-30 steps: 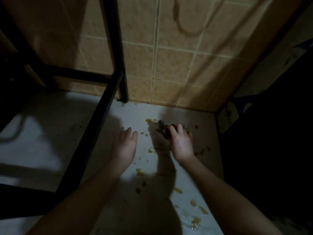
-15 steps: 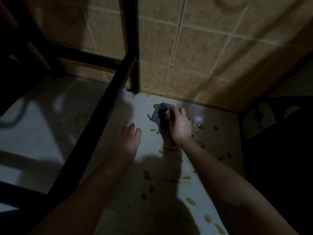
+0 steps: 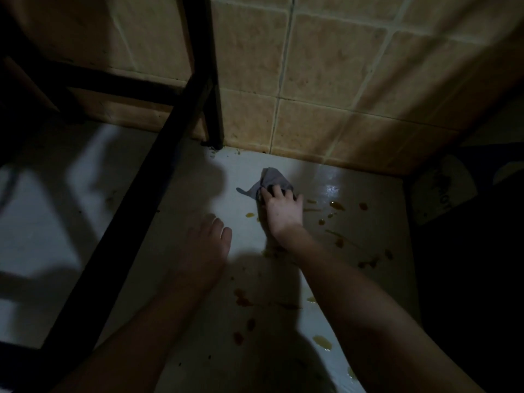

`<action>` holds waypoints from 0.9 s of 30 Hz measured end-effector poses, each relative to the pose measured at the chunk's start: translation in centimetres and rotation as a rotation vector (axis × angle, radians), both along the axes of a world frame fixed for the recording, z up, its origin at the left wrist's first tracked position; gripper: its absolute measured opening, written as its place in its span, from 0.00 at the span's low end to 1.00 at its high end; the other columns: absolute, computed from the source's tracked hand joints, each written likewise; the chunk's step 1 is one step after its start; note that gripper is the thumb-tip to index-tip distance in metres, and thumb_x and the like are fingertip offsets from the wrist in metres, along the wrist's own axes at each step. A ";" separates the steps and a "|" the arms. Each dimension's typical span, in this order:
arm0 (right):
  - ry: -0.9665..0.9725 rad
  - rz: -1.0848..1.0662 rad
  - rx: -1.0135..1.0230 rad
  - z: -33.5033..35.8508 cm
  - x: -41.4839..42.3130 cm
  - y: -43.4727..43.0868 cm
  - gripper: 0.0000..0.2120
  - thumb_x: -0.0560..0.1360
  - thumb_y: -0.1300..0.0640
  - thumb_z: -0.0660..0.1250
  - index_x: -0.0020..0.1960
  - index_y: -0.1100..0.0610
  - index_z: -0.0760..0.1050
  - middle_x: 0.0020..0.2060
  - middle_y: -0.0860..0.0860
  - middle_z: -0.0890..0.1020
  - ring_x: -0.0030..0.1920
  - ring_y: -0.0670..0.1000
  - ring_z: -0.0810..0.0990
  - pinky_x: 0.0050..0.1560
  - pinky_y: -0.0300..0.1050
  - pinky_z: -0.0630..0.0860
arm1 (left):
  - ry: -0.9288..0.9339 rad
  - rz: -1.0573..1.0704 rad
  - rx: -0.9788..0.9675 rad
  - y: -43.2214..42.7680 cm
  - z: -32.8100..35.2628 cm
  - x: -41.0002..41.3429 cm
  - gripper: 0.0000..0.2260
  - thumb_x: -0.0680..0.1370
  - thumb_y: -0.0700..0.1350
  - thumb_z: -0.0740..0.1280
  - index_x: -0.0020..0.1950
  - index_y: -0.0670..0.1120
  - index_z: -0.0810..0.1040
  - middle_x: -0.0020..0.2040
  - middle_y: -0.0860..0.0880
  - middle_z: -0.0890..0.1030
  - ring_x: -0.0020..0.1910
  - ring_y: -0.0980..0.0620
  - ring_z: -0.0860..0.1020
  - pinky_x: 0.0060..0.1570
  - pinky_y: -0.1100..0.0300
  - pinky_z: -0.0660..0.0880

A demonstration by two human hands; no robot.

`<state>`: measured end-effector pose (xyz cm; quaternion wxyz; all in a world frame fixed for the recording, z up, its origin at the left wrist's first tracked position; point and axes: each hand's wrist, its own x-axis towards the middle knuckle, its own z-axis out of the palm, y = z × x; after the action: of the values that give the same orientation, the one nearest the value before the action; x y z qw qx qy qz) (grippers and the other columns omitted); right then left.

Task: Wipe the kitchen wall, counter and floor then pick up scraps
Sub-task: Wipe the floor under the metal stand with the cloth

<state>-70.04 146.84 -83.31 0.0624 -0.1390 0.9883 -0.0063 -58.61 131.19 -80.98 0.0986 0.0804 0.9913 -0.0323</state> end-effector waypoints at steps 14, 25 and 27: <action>-0.014 -0.332 -0.025 -1.0 -0.3 10.0 0.20 0.79 0.60 0.56 0.70 0.49 0.65 0.67 0.55 0.68 0.63 0.62 0.69 0.64 0.60 0.65 | 0.003 -0.043 -0.010 3.0 0.3 -0.3 0.19 0.64 0.44 0.72 0.54 0.41 0.79 0.55 0.39 0.79 0.54 0.39 0.76 0.54 0.47 0.74; 0.046 -0.599 -0.189 -1.0 1.1 18.5 0.21 0.77 0.65 0.55 0.69 0.56 0.69 0.69 0.60 0.67 0.67 0.65 0.65 0.67 0.59 0.65 | 0.037 0.000 -0.102 3.4 -0.4 -1.3 0.19 0.79 0.45 0.57 0.70 0.46 0.64 0.70 0.44 0.66 0.68 0.44 0.65 0.68 0.51 0.60; 0.030 -0.567 -0.225 -1.1 1.0 17.0 0.22 0.76 0.65 0.57 0.69 0.55 0.69 0.69 0.59 0.67 0.67 0.64 0.65 0.67 0.59 0.65 | 0.034 0.009 -0.088 2.9 -0.5 -1.5 0.18 0.79 0.44 0.57 0.69 0.46 0.65 0.69 0.43 0.67 0.67 0.43 0.66 0.66 0.52 0.62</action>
<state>-69.03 163.89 -84.40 0.0276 0.1364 0.9816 -0.1310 -60.07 134.11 -81.47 0.0851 0.0709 0.9909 -0.0766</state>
